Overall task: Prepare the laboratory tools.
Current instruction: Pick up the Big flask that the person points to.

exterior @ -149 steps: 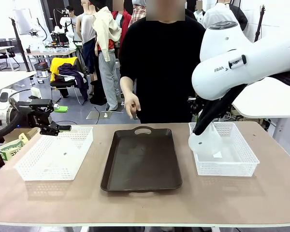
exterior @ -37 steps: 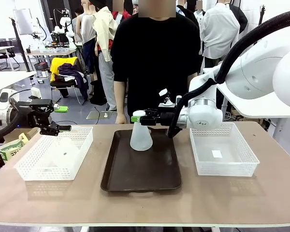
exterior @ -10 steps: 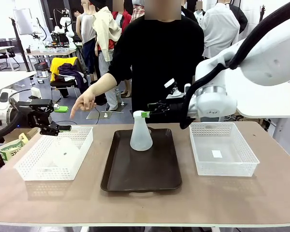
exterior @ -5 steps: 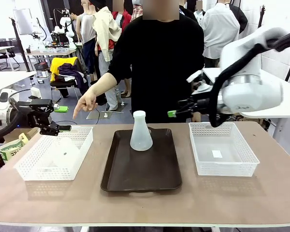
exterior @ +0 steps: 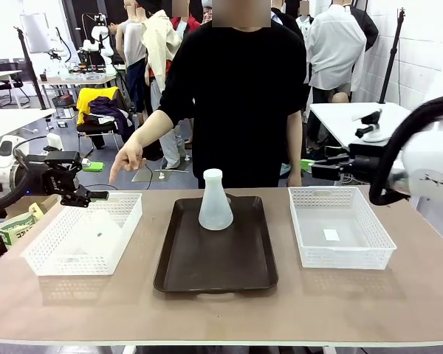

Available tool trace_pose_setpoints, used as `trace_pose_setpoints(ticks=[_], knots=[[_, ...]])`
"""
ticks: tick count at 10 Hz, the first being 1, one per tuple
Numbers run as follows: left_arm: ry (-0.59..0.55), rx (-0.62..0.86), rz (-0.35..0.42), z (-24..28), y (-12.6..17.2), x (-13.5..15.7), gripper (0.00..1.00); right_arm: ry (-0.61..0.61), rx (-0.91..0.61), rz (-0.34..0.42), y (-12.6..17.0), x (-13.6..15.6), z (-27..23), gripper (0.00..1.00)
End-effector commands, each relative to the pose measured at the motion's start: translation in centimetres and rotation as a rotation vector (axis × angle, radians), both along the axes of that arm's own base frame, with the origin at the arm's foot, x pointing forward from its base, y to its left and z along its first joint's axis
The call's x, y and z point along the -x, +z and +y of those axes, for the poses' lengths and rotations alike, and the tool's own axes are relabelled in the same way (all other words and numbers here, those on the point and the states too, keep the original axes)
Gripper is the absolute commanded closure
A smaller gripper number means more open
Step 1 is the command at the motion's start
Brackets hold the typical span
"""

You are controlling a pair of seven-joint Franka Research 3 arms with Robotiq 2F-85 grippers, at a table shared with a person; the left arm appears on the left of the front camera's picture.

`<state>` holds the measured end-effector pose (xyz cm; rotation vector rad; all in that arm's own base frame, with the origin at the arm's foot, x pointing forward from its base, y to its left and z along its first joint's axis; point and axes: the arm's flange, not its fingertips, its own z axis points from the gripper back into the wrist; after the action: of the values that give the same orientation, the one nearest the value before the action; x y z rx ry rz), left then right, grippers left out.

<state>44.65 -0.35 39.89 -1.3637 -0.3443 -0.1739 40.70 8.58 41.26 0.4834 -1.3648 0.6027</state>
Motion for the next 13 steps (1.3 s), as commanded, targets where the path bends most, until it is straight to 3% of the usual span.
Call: trace_pose_setpoints(ticks=[1,3,4,7,8,9,11,13], knots=[[-0.004,0.000,-0.005,0.1,0.2,0.1,0.00,0.002,-0.027,-0.043,-2.4,0.7,0.9,0.00],[-0.004,0.000,-0.005,0.1,0.2,0.1,0.00,0.020,-0.042,-0.033,-3.1,-0.9,1.7,0.00],[-0.004,0.000,-0.005,0.1,0.2,0.1,0.00,0.007,-0.028,-0.017,-1.1,0.5,0.1,0.00],[0.000,0.000,0.000,0.0,0.0,0.0,0.00,0.007,-0.028,-0.017,-1.1,0.5,0.1,0.00],[-0.016,-0.094,-0.126,0.3,1.4,0.0,0.00,0.007,-0.028,-0.017,-1.1,0.5,0.1,0.00],[0.046,-0.176,-0.216,1.5,3.6,-0.3,0.00,0.007,-0.028,-0.017,-1.1,0.5,0.1,0.00],[0.372,-0.420,-0.324,3.2,7.6,-2.4,0.00,0.007,-0.028,-0.017,-1.1,0.5,0.1,0.00],[0.395,-0.493,-0.212,3.1,9.1,-5.0,0.00,0.007,-0.028,-0.017,-1.1,0.5,0.1,0.00]])
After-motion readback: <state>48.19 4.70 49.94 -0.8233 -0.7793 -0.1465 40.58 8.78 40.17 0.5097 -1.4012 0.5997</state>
